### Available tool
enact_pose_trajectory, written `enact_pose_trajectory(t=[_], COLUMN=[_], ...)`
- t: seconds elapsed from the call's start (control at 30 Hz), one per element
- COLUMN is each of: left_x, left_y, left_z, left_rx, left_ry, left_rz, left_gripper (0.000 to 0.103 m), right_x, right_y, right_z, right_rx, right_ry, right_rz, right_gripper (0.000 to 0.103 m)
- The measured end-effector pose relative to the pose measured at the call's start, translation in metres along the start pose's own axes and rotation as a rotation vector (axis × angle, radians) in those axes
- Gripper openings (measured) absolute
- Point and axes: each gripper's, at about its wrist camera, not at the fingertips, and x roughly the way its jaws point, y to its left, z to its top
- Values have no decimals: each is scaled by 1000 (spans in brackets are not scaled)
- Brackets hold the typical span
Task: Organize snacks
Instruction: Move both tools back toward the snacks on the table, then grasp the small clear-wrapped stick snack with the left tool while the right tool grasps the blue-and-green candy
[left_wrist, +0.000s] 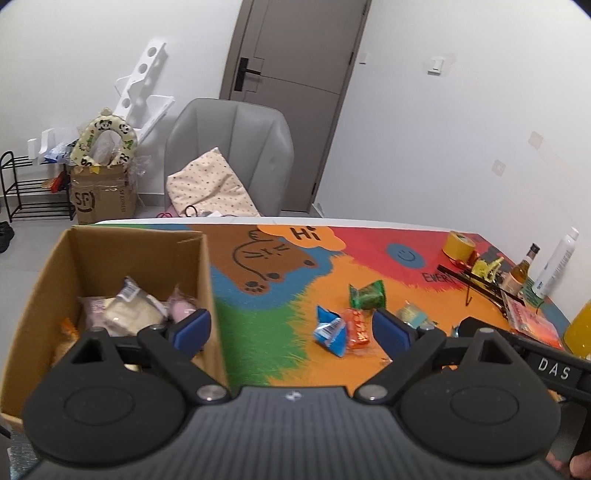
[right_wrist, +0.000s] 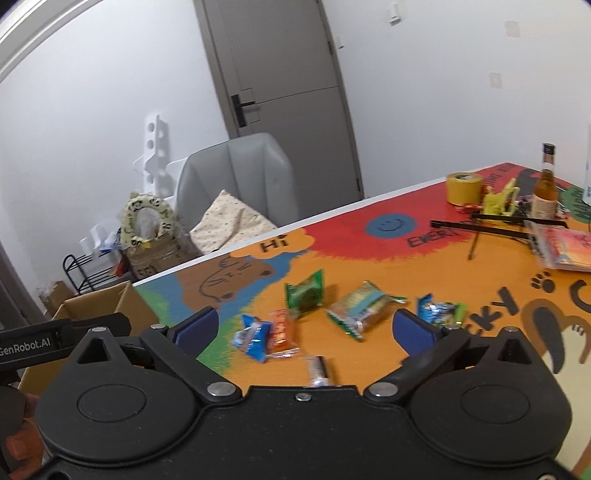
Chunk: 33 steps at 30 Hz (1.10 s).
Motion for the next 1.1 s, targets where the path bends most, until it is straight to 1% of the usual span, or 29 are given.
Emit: enact_pose_trajectory(t=[0.3, 0.6, 0.77, 1.0, 1.1], left_x=[12, 30, 43, 69, 82], left_y=[-32, -61, -75, -89, -94], left_z=[-5, -11, -17, -27, -32], left_rx=[31, 44, 54, 72, 73], left_ry=[21, 47, 60, 104, 130], left_rz=[-36, -48, -53, -48, -49], left_gripper=[94, 93, 93, 92, 90], right_x=[-2, -2, 8, 23, 31], right_y=[-33, -69, -89, -108, -114], right_z=[-2, -9, -14, -22, -23], right_rx=[42, 85, 122, 155, 169], right_ry=[1, 17, 39, 67, 78], right_rz=[-47, -67, -80, -75, -69], right_gripper=[103, 103, 103, 103, 100])
